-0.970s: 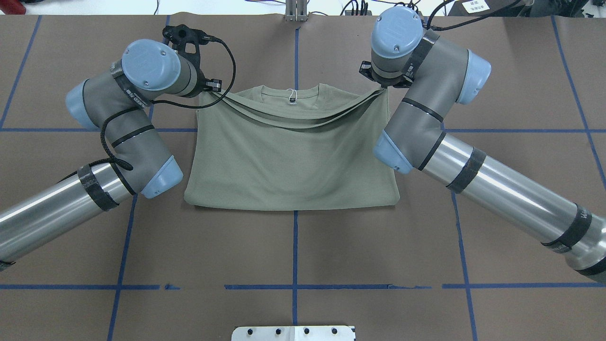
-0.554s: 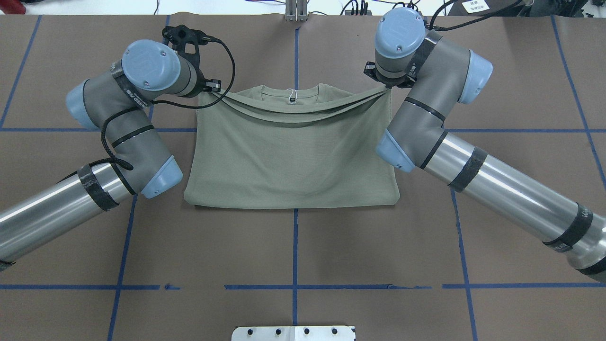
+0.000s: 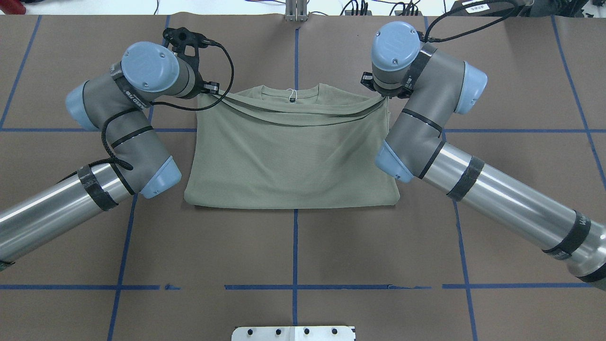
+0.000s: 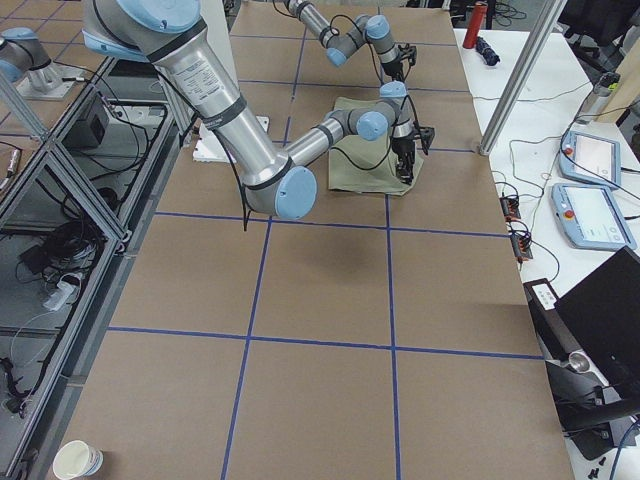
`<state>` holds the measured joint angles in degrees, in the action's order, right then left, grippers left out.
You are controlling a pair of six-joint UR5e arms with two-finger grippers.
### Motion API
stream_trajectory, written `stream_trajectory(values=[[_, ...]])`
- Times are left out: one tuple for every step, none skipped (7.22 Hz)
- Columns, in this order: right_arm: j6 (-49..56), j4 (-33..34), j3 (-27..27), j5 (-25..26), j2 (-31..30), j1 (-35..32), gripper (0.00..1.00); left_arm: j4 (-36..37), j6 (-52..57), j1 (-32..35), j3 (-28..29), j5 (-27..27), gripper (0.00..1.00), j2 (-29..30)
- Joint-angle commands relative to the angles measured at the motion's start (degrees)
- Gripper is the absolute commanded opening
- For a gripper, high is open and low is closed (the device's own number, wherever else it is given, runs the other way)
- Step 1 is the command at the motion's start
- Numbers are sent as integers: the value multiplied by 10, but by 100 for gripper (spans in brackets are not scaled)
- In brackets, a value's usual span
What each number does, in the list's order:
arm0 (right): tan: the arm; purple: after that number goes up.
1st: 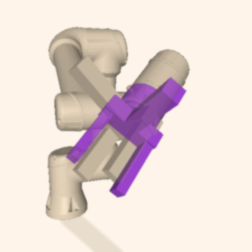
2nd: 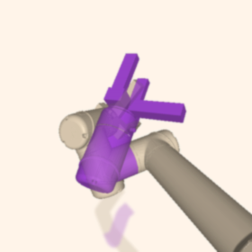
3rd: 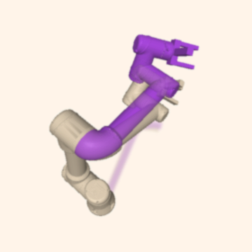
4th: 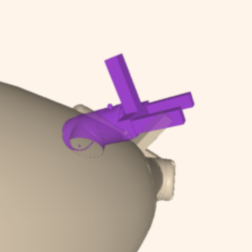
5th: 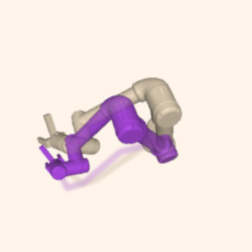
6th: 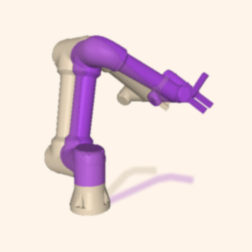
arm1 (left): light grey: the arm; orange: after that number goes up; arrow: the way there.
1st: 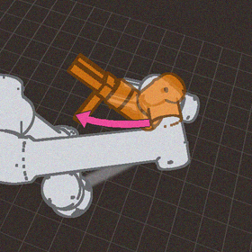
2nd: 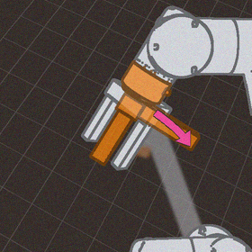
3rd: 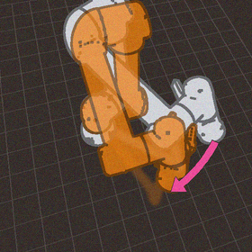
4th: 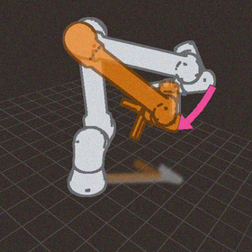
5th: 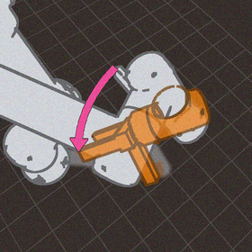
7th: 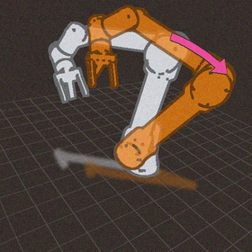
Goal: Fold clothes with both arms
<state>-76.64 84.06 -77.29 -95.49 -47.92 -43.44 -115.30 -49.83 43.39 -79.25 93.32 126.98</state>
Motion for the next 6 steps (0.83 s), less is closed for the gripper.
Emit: stream_trajectory(values=[[58,-7,-13,-19,-6,-17,100,-41,36,1,-8,6,100,-16],[99,-8,-33,-50,-29,-36,100,-41,36,-1,-35,8,100,-21],[146,-12,-66,-78,-57,-53,100,-43,36,-5,-71,44,100,-49],[159,-13,-81,-91,-73,-59,100,-43,27,-8,-115,75,100,-80],[159,-36,-81,-100,-80,-61,100,-55,16,-22,-159,78,100,-116],[160,-66,-81,-122,-95,-66,100,-64,-7,-35,-183,78,100,-143]])
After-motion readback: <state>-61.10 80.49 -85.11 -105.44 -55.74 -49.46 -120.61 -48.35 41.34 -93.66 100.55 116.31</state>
